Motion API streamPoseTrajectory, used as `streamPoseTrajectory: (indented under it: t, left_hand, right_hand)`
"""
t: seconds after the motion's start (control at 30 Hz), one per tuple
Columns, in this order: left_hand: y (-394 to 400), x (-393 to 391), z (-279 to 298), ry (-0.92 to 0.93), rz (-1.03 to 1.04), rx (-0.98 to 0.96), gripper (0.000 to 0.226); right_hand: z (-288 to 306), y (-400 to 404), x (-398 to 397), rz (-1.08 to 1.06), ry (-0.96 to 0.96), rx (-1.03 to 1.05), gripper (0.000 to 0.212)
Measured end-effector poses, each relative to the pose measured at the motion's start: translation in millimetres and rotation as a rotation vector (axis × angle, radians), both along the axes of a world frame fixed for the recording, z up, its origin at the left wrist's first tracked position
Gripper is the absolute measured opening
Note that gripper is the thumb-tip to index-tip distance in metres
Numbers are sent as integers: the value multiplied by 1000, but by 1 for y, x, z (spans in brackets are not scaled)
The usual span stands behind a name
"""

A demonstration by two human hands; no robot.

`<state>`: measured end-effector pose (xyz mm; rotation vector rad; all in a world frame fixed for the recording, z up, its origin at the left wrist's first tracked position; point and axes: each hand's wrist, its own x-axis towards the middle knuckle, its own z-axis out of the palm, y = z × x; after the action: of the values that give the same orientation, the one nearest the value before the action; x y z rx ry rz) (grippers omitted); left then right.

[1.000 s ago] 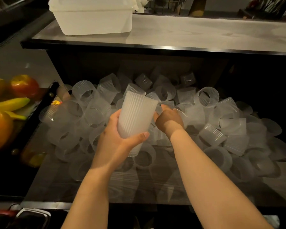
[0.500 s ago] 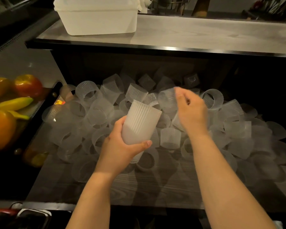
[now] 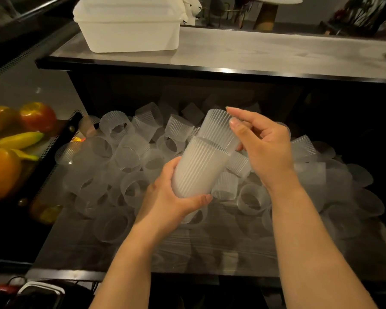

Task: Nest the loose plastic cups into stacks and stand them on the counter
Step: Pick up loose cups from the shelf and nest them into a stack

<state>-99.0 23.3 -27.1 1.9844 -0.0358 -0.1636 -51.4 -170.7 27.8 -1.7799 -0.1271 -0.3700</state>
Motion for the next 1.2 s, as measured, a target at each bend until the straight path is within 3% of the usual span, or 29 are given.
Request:
streamPoseTrajectory:
  t: [0.27, 0.43, 0.67, 0.77, 0.87, 0.93, 1.03, 1.2]
  left_hand:
    - [-6, -2, -1, -17, 22, -156, 83]
    - [-8, 2, -3, -7, 66, -215, 81]
    - [-8, 3, -4, -14, 125, -162, 72]
    - [-3, 9, -3, -16, 156, -148, 84]
    - [3, 13, -2, 3, 182, -165, 92]
    - [4, 14, -2, 7, 187, -173, 93]
    - [2, 13, -4, 20, 169, -171, 90]
    - [5, 13, -10, 31, 156, -167, 84]
  right_hand:
    - [-1, 4, -7, 70, 24, -151, 22]
    - [-11, 12, -11, 37, -28, -391, 30]
    - [-14, 14, -8, 145, 17, -258, 40]
    - [-24, -7, 12, -92, 43, -181, 36]
    - [-45, -33, 35, -288, 241, -424, 45]
    - [-63, -39, 47, -239, 404, -652, 50]
    - [-82, -35, 61, -144, 607, -833, 55]
    - [-95, -37, 72, -136, 643, -955, 45]
